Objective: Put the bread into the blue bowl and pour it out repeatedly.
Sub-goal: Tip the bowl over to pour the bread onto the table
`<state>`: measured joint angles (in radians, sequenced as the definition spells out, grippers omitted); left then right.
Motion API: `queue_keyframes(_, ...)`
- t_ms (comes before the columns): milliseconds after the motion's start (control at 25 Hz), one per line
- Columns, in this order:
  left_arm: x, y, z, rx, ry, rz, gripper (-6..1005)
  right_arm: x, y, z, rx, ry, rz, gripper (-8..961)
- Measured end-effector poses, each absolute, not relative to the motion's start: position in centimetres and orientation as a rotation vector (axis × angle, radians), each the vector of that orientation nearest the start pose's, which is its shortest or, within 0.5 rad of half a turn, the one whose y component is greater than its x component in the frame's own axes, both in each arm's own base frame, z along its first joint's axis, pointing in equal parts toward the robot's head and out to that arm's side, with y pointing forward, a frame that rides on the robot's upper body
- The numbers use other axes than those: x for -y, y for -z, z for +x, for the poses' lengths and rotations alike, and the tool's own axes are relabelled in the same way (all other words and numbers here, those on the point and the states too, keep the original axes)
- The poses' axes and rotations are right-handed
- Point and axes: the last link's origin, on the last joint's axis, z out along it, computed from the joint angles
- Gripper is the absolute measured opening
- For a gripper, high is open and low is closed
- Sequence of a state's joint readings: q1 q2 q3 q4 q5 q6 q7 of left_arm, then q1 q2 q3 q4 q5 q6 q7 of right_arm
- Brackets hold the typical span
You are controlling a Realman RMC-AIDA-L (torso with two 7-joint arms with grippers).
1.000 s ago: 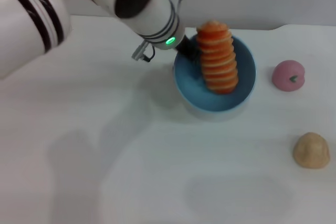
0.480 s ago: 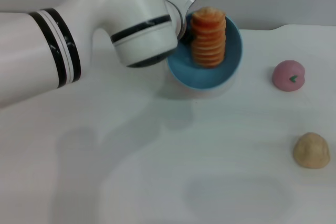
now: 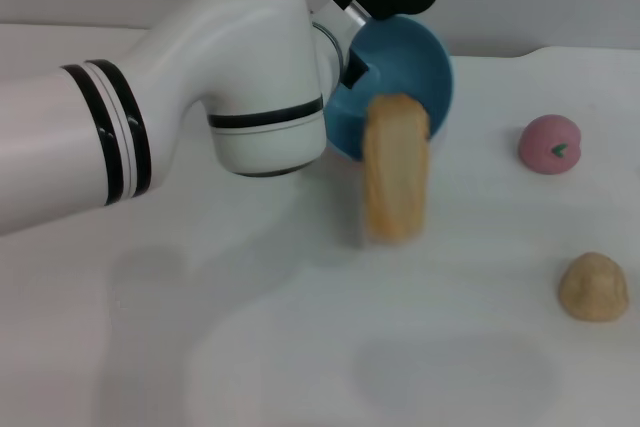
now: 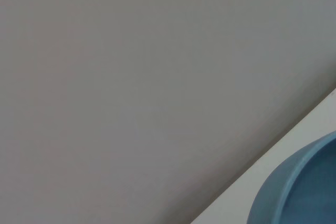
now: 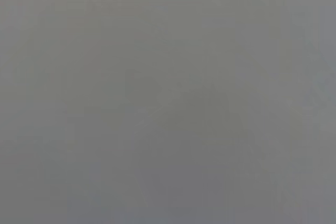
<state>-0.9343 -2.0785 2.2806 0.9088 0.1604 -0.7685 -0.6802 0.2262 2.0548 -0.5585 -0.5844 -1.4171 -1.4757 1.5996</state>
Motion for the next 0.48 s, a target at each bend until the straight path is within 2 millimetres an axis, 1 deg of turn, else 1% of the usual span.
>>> queue_keyframes(480, -41.47, 11.46, -11.77, 0.402, -0.243, -2.074, 0, -28.36, -8.09, 34.72, -1.123, -1.252, -1.808, 509)
